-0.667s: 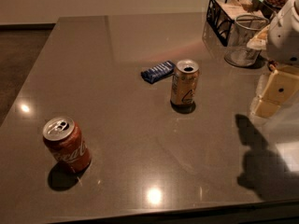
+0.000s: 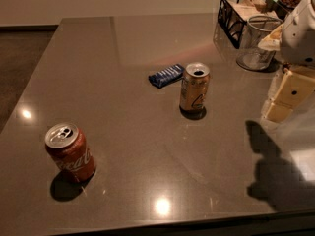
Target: Knock coke can over
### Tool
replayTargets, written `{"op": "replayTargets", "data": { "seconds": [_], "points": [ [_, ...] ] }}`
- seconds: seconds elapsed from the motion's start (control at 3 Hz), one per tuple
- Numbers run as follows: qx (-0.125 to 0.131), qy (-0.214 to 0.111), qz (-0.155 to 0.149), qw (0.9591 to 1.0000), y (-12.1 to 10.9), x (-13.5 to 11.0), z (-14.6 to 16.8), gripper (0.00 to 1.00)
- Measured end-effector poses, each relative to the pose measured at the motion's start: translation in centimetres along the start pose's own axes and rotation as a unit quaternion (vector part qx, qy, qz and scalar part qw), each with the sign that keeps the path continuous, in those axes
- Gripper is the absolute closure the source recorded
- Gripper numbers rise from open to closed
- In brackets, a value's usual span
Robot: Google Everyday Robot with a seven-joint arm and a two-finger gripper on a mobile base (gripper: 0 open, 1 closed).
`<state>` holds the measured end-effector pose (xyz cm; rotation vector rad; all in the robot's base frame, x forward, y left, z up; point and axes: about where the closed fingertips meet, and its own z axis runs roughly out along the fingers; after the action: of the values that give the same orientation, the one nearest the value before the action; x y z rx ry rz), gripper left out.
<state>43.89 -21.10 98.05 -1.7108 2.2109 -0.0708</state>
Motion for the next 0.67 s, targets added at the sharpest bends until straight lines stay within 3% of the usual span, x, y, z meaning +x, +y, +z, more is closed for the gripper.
{"op": "replayTargets", "data": {
  "seconds": [0.33, 0.67],
  "points": [
    [-0.017, -0.051, -0.006, 0.9986, 0.4, -2.0, 0.2, 0.0],
    [-0.042, -0.12, -0.026, 0.9915, 2.1, -6.4, 0.6, 0.0]
  ]
}}
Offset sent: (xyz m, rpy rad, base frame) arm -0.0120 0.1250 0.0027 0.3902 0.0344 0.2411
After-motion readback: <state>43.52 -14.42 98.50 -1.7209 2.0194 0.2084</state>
